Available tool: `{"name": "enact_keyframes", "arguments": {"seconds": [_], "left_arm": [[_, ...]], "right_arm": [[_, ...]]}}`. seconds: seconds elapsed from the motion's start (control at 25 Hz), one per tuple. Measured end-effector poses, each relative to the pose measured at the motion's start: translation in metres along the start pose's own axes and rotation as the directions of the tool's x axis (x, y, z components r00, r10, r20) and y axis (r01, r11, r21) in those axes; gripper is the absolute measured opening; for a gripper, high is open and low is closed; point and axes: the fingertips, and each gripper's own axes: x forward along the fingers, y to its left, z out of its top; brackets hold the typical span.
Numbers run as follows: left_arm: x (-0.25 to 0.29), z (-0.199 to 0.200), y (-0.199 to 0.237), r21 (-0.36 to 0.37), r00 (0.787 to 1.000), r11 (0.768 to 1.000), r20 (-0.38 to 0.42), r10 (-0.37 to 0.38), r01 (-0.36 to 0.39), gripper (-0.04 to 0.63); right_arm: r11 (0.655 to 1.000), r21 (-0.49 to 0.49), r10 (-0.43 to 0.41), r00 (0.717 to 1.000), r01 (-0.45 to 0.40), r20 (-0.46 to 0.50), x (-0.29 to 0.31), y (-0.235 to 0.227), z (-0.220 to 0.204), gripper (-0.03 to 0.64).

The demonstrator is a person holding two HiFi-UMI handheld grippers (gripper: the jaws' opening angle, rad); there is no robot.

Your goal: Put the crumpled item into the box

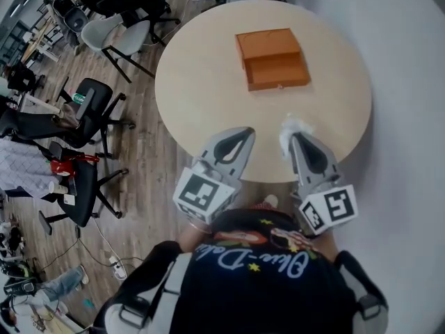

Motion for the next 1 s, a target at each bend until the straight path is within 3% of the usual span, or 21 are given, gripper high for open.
{"name": "enact_keyframes", "arguments": {"seconds": [0.76,1.0], "left_arm": [[0.020,-0.002,-0.016,0.000,0.984,0.985,-0.038,0.174,-0.174,-0.008],[0.019,-0.007,0.004,0.000,0.982,0.983,-0.045,0.184,-0.184,-0.008]], "right_arm": [[0.987,0.031,0.161,0.987,-0.161,-0.019,0.003,-0.042,-0.010,0.006],[0.988,0.029,0.152,0.988,-0.152,-0.011,0.017,-0.039,-0.012,0.006]]}}
